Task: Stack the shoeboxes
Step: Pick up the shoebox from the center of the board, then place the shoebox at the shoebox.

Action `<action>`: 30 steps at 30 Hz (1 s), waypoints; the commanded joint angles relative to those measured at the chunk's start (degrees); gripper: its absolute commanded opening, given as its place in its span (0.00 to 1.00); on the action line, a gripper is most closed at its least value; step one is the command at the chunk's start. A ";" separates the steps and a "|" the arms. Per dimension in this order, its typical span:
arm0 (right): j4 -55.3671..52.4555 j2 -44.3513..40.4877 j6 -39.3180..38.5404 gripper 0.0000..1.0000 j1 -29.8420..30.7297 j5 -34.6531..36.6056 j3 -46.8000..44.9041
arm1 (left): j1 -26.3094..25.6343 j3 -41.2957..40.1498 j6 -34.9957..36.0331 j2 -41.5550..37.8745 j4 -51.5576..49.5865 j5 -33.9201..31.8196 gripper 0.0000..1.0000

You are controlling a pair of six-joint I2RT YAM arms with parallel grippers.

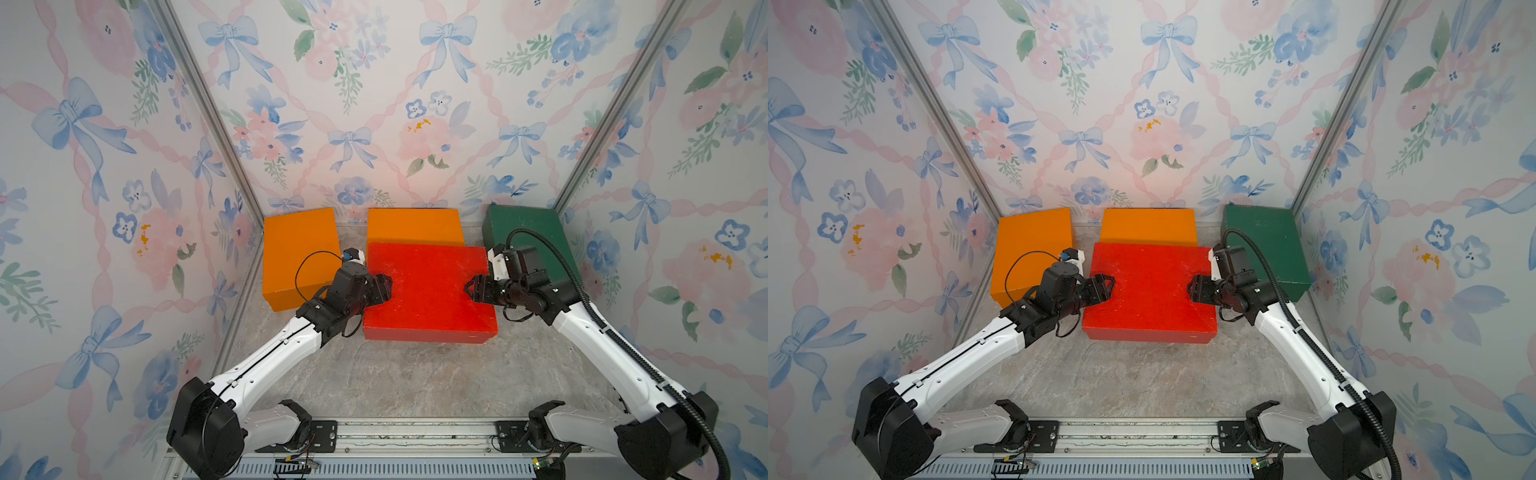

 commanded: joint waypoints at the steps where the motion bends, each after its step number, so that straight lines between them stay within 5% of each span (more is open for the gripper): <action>1: 7.76 0.95 -1.43 0.70 2.74 -12.94 4.52 | -2.22 2.98 2.48 2.09 3.84 9.46 0.73; 30: 11.00 6.50 -0.74 0.70 -0.80 -15.40 11.30 | -0.65 11.15 4.67 9.74 4.15 10.31 0.72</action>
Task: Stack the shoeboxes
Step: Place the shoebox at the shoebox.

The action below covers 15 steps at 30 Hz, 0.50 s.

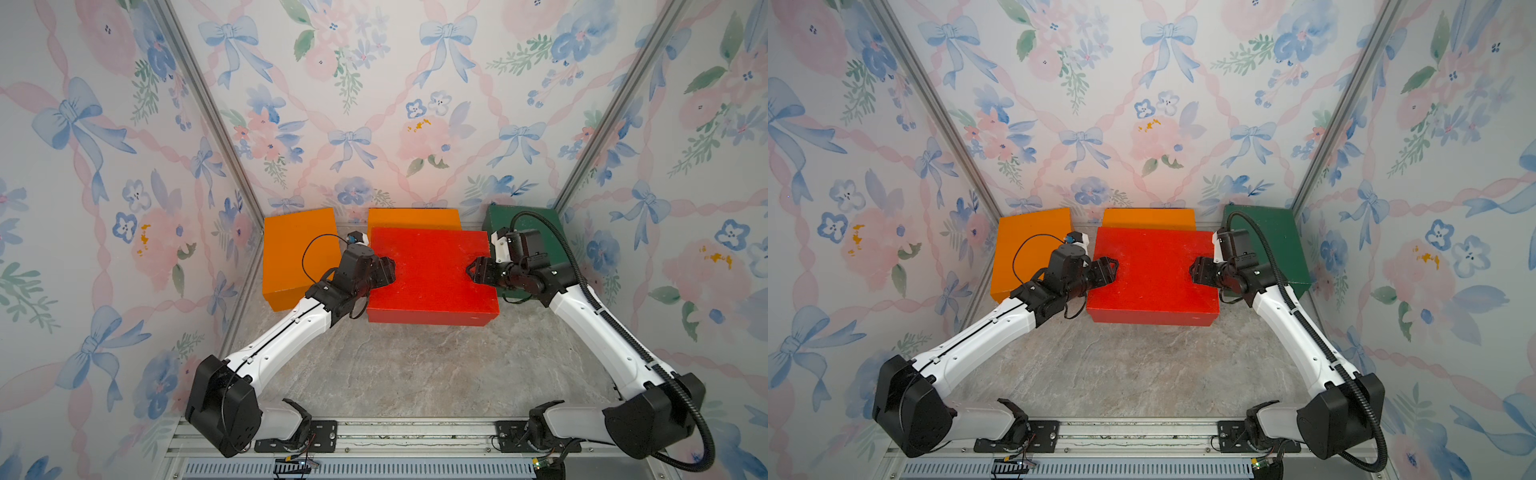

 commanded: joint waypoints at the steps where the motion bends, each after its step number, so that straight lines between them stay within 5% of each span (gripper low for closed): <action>1: 9.17 0.67 -0.37 0.70 2.64 -15.01 4.15 | -2.17 2.09 3.06 2.07 4.03 11.67 0.72; 15: 9.61 4.39 -0.04 0.69 1.90 -15.32 8.26 | -0.25 5.03 3.69 4.48 4.15 12.55 0.72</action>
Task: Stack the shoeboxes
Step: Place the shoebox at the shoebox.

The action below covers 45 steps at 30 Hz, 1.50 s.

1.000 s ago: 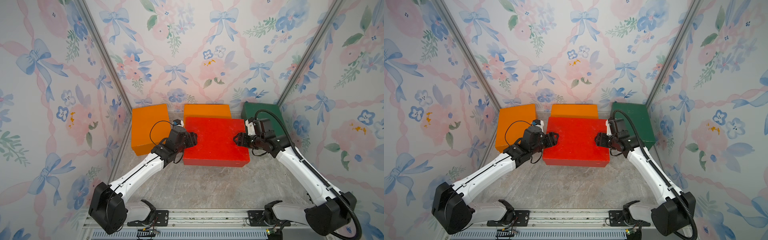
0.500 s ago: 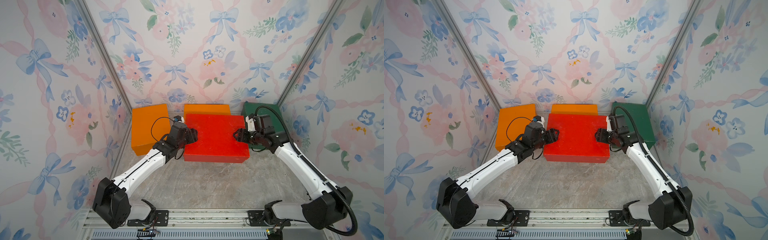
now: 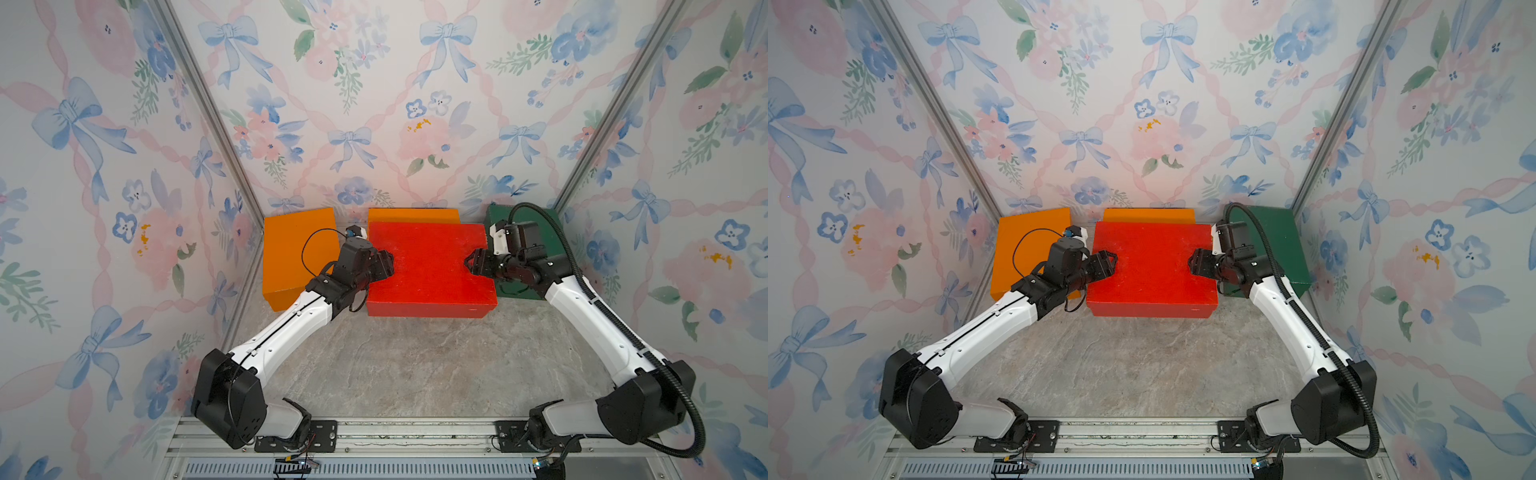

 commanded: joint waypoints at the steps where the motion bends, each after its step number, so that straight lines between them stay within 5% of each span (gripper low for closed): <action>1: 8.35 0.71 -0.03 0.69 2.57 -14.99 4.62 | -2.22 2.42 3.16 2.27 4.09 11.72 0.72; 45: 12.74 15.03 3.09 0.68 0.42 -18.76 18.76 | 3.62 17.91 5.54 15.41 4.14 15.38 0.71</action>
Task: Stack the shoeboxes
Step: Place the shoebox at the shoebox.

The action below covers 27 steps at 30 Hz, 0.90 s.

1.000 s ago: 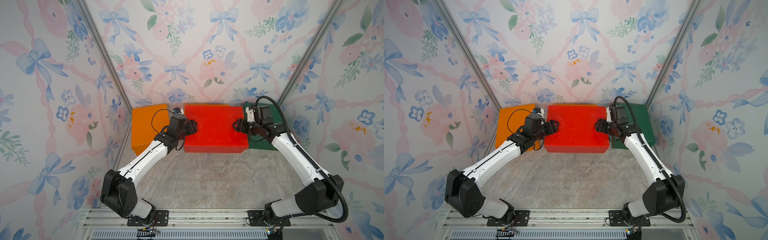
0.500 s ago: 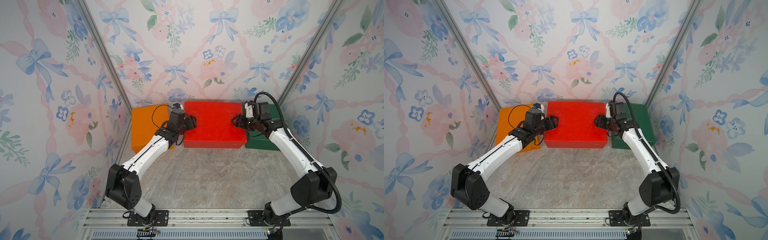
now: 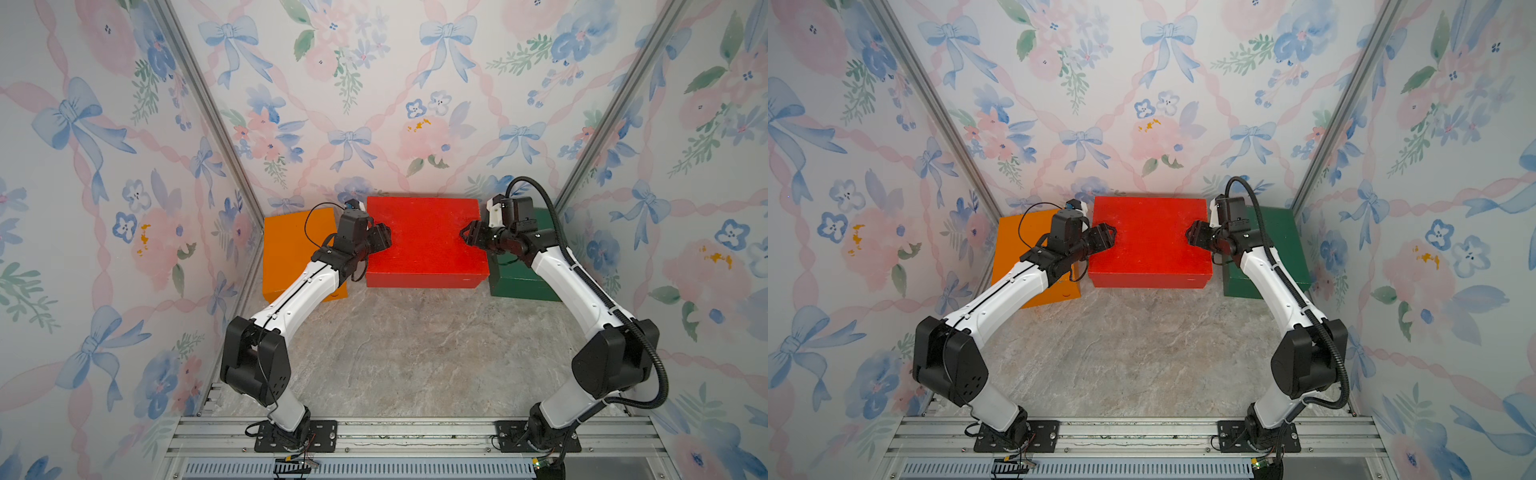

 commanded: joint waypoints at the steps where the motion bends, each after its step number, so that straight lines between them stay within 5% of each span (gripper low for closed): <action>1: 7.54 1.39 1.70 0.68 3.74 -15.63 4.50 | -2.72 2.82 1.85 2.41 3.12 11.58 0.71; 27: 7.03 10.43 3.46 0.68 2.11 -16.50 16.57 | 0.50 14.16 1.76 12.48 3.04 15.23 0.69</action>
